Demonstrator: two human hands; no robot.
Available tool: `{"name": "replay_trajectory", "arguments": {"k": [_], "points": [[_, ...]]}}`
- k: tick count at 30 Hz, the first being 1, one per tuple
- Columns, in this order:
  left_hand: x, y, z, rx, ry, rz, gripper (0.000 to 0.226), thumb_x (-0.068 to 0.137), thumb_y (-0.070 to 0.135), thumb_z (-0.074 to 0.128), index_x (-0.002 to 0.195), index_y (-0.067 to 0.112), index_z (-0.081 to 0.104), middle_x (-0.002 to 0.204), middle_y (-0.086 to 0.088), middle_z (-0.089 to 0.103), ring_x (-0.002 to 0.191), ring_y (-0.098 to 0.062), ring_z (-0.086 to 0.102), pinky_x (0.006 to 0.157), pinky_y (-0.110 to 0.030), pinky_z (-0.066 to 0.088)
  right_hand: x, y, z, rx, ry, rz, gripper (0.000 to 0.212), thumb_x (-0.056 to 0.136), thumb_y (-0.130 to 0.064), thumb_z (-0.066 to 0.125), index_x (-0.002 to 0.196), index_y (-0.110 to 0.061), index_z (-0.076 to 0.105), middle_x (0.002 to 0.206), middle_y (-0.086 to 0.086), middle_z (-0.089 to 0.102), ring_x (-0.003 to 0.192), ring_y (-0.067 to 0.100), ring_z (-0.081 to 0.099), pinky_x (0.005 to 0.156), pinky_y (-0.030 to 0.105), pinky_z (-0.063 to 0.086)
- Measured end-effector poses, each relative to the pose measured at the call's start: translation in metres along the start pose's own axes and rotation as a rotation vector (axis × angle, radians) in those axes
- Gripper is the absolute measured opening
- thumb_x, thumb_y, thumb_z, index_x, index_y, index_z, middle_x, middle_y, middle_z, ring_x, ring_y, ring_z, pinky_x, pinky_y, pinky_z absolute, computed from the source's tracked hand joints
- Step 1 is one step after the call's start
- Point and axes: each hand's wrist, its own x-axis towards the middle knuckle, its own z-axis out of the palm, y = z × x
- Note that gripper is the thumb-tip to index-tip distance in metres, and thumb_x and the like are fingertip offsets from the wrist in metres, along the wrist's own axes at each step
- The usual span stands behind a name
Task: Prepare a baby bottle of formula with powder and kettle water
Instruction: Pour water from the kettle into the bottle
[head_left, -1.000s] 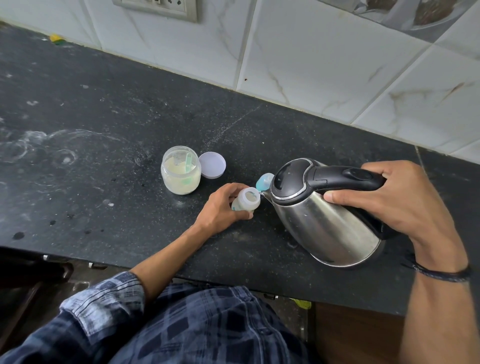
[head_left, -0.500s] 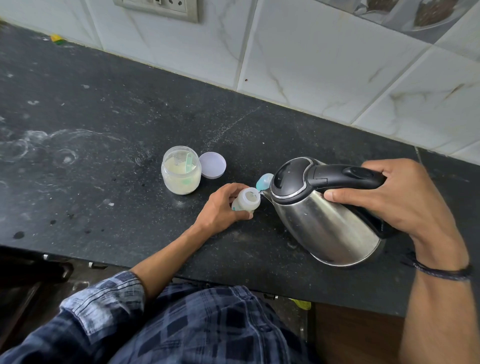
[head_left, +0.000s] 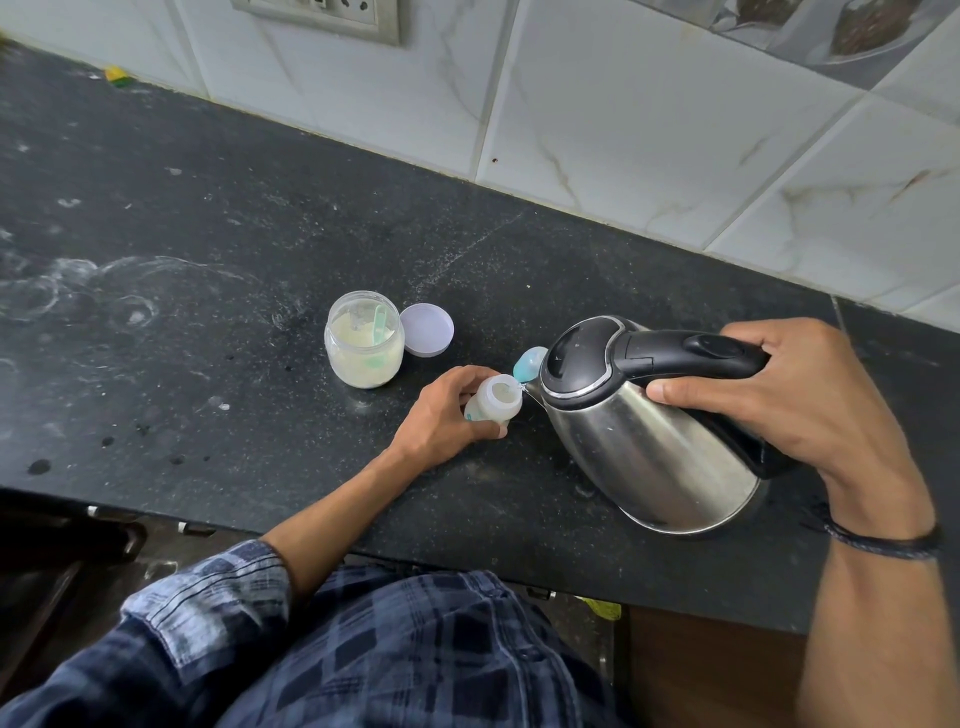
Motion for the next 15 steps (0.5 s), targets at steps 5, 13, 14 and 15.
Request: {"name": "replay_trajectory", "arguments": {"k": [5,13,14,15], "points": [[0.0005,0.0004,0.0003,0.003,-0.011,-0.006,0.069,0.068,0.017,0.094,0.129,0.025,0.062,0.129,0.008,0.067,0.12,-0.013,0.064,0.107,-0.04,0.052,0.0003,-0.0008,0.0002,0.007,-0.008,0.014,0.059,0.047,-0.075,0.089,0.071,-0.023,0.073,0.055,0.0,0.061,0.047,0.008,0.05,0.058,0.03,0.04],[0.0012,0.0005,-0.0001,-0.003,-0.007,-0.016,0.069,0.068,0.017,0.094,0.128,0.027,0.062,0.129,0.009,0.067,0.12,-0.014,0.064,0.107,-0.042,0.052,-0.0013,-0.0025,-0.0008,0.002,-0.004,0.023,0.061,0.045,-0.078,0.085,0.075,-0.026,0.075,0.056,-0.003,0.062,0.048,0.007,0.053,0.058,0.029,0.042],[0.0012,0.0006,-0.0001,-0.004,-0.007,-0.016,0.069,0.068,0.018,0.095,0.127,0.027,0.062,0.129,0.009,0.067,0.12,-0.013,0.065,0.107,-0.042,0.053,-0.0013,-0.0026,-0.0012,0.001,-0.004,0.023,0.061,0.046,-0.078,0.085,0.075,-0.026,0.075,0.055,-0.003,0.062,0.048,0.007,0.053,0.058,0.029,0.041],[0.0011,0.0005,0.0,-0.005,-0.006,-0.014,0.068,0.067,0.018,0.095,0.127,0.027,0.063,0.128,0.009,0.067,0.119,-0.013,0.065,0.107,-0.041,0.053,-0.0012,-0.0029,-0.0016,0.002,-0.005,0.022,0.061,0.046,-0.078,0.085,0.074,-0.026,0.074,0.054,-0.003,0.061,0.047,0.006,0.052,0.058,0.029,0.041]]}}
